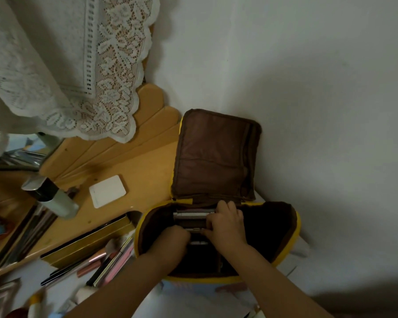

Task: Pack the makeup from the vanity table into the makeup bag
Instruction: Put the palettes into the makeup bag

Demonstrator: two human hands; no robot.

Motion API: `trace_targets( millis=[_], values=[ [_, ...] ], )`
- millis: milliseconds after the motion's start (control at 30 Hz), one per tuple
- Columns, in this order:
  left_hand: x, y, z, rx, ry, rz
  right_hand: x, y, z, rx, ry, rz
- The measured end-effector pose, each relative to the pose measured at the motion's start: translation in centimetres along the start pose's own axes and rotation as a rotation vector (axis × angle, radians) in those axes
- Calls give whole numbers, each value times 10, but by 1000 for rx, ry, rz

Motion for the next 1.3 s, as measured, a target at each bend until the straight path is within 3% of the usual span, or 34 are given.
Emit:
trace_targets(
  millis=[133, 233, 400, 533, 733, 833, 1033, 1133, 1300],
  values=[
    [6, -4, 1, 92, -36, 59, -4, -4, -1, 3, 24, -47],
    [7, -7, 1, 153, -92, 41, -14, -13, -8, 136, -6, -110],
    [-5, -15, 3, 307, -144, -162, -28, -3, -12, 128, -87, -170],
    [-4, -13, 3, 342, -41, -354, -31, 4, -9, 103, -65, -162],
    [3, -13, 4, 392, -2, -216, -35, 9, -5, 159, -68, -170],
    [5, -6, 2, 268, -24, -218, -30, 6, -1, 169, -55, -134],
    [5, -7, 1, 314, 42, -148, -17, 3, -10, -3, -107, 22],
    [8, -6, 5, 209, 146, -154, -6, -6, -18, 80, -69, 205],
    [1, -17, 9, 81, 159, -151, 26, -25, -29, 204, 46, 410]
  ],
)
Point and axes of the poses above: each hand's wrist, its own z-axis towards the middle knuckle, its own y-axis out of the palm, x = y × z, the point moved 6 cm from there along z, towards the middle knuckle, and after that the axes turned 10 degrees about -x, right-handed, at the moved point
